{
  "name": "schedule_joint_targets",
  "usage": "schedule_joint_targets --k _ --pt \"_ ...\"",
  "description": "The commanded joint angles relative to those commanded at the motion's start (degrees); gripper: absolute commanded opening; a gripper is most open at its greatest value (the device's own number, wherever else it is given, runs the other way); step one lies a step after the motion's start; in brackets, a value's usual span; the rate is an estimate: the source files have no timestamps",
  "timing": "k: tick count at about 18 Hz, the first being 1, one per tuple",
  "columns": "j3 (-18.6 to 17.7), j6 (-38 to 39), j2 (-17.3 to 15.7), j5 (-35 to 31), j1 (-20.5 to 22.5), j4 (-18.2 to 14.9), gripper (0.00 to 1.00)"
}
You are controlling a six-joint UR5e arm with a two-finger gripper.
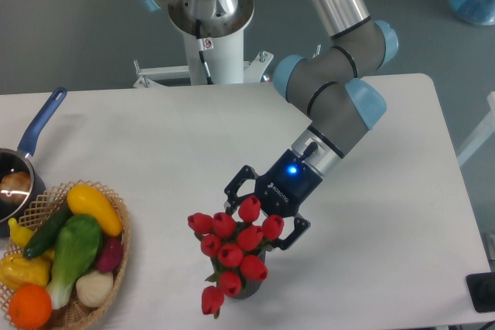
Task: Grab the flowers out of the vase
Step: 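Close the gripper around the tulip stems below the blooms, then lift the gripped tulips straight up out of the grey vase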
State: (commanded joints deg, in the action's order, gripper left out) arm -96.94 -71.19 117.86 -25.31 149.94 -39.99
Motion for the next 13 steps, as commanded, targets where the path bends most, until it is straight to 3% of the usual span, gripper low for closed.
schedule_joint_targets --k 5,13 --pt "0.00 -0.09 -0.18 0.00 0.09 0.00 0.14" --pt "0.35 0.17 -0.70 0.61 0.70 0.00 0.09"
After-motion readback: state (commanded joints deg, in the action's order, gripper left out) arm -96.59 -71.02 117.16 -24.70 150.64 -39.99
